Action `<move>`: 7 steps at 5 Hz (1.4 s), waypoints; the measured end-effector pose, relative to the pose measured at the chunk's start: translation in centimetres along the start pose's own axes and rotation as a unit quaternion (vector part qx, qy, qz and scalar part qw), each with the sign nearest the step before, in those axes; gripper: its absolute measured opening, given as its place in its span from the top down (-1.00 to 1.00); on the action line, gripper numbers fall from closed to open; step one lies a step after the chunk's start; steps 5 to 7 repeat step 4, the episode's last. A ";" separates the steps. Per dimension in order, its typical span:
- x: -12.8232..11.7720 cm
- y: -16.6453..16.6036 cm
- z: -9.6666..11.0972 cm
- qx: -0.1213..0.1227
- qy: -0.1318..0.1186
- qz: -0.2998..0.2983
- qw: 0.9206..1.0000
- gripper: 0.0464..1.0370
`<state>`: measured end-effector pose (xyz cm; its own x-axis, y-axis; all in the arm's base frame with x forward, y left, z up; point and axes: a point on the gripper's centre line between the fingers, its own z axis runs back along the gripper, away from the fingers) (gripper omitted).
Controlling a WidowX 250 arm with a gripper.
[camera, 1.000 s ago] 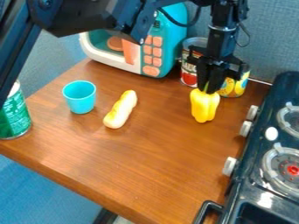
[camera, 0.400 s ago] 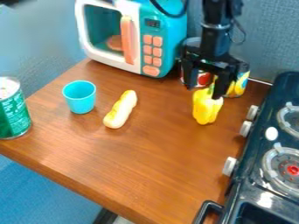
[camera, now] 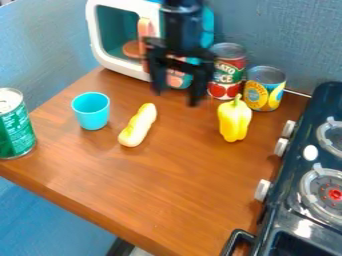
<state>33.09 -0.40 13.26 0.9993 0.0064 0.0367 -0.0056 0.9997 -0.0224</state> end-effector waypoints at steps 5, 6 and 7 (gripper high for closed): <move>-8.8 10.4 0.0 0.014 0.055 0.023 0.998 -0.93; -8.8 10.4 0.0 0.014 0.055 0.023 0.998 -0.93; -8.8 10.4 0.0 0.014 0.055 0.023 0.998 -0.93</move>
